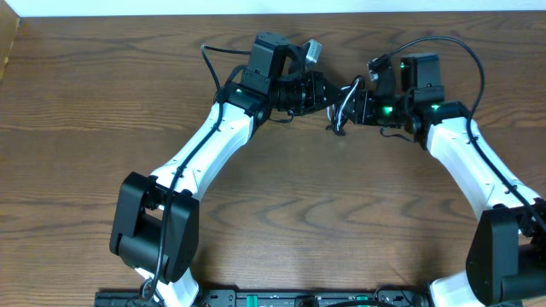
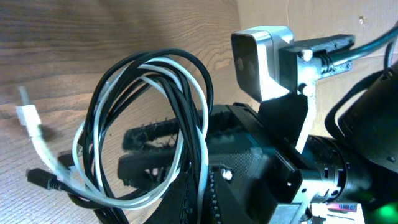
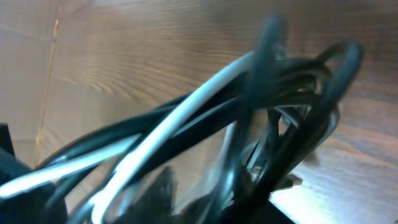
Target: Untangle cables
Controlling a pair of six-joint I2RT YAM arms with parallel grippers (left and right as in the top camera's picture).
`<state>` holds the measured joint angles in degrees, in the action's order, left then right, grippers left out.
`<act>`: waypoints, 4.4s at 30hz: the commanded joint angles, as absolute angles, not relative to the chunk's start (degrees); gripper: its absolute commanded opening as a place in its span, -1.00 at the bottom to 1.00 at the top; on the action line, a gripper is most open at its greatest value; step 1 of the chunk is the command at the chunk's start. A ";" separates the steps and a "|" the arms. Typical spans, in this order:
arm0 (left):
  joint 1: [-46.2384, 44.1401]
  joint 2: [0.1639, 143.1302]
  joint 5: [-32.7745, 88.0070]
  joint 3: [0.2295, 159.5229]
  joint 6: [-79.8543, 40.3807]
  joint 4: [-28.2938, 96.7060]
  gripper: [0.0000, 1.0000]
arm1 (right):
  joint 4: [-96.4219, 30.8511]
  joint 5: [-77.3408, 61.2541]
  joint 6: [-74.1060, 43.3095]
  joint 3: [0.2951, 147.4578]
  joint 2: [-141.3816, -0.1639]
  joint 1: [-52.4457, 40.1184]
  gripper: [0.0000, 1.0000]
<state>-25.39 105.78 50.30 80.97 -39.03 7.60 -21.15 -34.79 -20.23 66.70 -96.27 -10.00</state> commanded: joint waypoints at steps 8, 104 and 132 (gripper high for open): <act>-24.86 106.74 39.03 80.68 -32.75 11.46 -0.85 | -23.97 -34.61 -21.34 67.51 -93.03 -8.16 -0.98; -22.46 106.72 52.99 80.68 -45.25 -3.51 -0.85 | -7.11 -37.63 -39.64 67.51 -101.38 -10.92 -0.98; -22.41 106.74 9.15 80.68 -27.81 27.86 -0.85 | -33.41 -43.42 -23.24 67.51 -67.18 15.86 -0.98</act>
<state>-22.39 105.78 10.76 80.60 -31.86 27.27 -32.42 -42.50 -24.47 66.72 -68.10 13.45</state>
